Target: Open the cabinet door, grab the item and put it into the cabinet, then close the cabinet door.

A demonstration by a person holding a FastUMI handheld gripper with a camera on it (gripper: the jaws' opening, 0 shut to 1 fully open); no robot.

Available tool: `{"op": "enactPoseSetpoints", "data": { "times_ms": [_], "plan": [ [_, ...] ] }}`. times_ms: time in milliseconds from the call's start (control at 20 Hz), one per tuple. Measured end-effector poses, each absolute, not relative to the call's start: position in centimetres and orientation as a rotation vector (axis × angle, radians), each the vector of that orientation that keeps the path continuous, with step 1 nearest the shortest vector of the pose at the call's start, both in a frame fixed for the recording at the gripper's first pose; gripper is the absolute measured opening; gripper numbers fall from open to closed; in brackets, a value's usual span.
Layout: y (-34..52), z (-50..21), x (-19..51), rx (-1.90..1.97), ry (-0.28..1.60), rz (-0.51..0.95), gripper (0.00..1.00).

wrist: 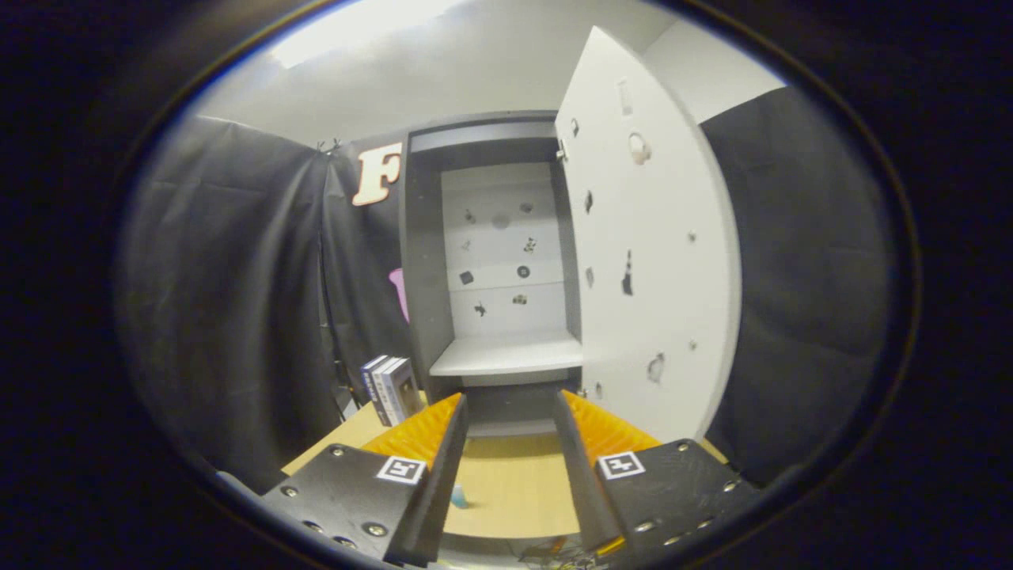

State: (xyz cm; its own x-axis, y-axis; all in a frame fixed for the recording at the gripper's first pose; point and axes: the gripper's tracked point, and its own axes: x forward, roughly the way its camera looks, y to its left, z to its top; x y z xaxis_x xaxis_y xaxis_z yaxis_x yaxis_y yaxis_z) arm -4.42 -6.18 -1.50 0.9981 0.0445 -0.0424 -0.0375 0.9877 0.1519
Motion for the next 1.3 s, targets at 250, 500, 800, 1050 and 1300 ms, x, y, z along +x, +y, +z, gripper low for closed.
{"op": "enactPoseSetpoints", "data": {
  "times_ms": [250,500,800,1050,1300],
  "plan": [
    [-0.5,-6.8,-0.9,0.225,0.131,0.104,0.77],
    [3.6,-13.7,2.5,0.209,0.222,0.118,0.8],
    [7.5,-22.5,6.3,0.22,0.354,0.156,0.8],
    [9.4,-29.0,9.3,0.193,0.454,0.176,0.88],
    [10.0,-34.9,10.7,0.203,0.546,0.172,0.9]
  ]
}}
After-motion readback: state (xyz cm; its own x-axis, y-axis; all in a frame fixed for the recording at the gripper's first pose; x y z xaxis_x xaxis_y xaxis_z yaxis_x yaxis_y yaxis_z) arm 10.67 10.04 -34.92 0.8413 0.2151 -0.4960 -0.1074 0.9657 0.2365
